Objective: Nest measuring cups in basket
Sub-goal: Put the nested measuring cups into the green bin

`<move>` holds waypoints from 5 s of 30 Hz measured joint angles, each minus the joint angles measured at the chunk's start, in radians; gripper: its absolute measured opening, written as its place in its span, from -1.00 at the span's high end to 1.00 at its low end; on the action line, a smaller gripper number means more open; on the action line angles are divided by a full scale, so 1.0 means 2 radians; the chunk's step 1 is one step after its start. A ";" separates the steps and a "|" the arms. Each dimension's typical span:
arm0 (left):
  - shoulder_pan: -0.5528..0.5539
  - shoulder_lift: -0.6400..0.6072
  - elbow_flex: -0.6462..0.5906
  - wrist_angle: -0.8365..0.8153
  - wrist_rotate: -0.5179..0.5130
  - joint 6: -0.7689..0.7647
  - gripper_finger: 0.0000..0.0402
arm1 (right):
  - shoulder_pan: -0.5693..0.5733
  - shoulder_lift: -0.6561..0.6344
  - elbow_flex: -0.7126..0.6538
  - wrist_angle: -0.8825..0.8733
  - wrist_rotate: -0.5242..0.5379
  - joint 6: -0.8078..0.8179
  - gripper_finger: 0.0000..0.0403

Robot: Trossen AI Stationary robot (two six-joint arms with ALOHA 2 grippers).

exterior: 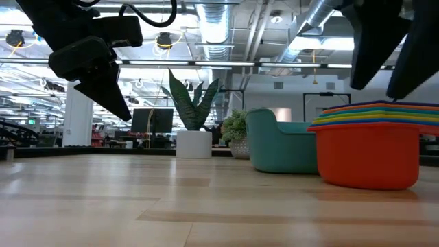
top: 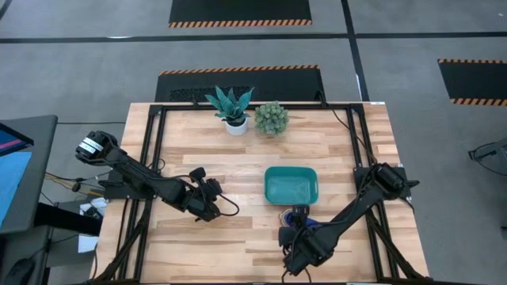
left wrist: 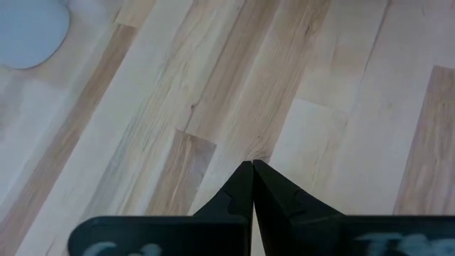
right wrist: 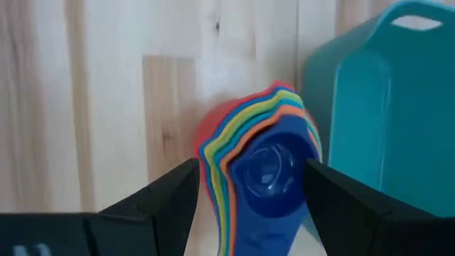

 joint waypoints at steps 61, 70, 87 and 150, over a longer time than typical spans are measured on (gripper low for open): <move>-0.001 0.000 0.000 0.028 -0.010 0.009 1.00 | -0.003 0.004 -0.096 0.138 -0.014 0.030 0.46; -0.001 0.000 0.000 0.028 -0.010 0.008 1.00 | 0.002 0.005 -0.083 0.125 -0.009 0.032 0.46; -0.001 0.000 0.000 0.028 -0.010 0.013 1.00 | 0.015 0.007 -0.065 0.099 -0.011 0.041 0.46; -0.001 0.000 0.000 0.026 -0.011 0.013 1.00 | -0.128 -0.077 -0.100 0.056 0.009 -0.206 0.46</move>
